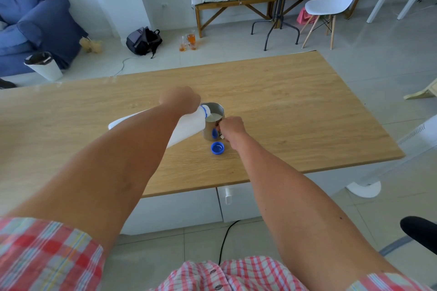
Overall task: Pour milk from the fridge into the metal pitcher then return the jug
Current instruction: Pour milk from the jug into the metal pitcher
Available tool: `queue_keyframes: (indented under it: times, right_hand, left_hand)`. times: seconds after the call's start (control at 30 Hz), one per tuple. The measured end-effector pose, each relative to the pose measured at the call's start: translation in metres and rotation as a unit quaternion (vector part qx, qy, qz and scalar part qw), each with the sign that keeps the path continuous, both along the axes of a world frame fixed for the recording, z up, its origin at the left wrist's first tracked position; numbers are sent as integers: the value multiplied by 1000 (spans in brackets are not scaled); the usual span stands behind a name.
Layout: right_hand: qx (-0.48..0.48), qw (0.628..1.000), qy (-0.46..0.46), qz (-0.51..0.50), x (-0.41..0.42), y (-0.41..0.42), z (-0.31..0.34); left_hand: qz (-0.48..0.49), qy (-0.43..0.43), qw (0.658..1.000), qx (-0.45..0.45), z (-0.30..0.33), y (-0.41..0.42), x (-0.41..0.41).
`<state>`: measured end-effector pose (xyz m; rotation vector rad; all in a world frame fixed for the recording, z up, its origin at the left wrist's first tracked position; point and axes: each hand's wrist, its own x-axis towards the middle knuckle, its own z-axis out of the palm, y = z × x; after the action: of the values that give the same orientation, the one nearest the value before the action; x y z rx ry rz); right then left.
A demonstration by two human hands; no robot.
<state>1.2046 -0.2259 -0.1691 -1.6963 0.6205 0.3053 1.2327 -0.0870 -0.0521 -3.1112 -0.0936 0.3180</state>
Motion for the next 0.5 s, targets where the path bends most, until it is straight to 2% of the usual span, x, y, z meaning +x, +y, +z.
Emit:
queue_keyframes:
  times: [0.5]
  right_hand:
    - [1, 1000, -6, -1, 2, -1, 0]
  left_hand:
    - [3, 0, 1000, 0, -1, 0, 2]
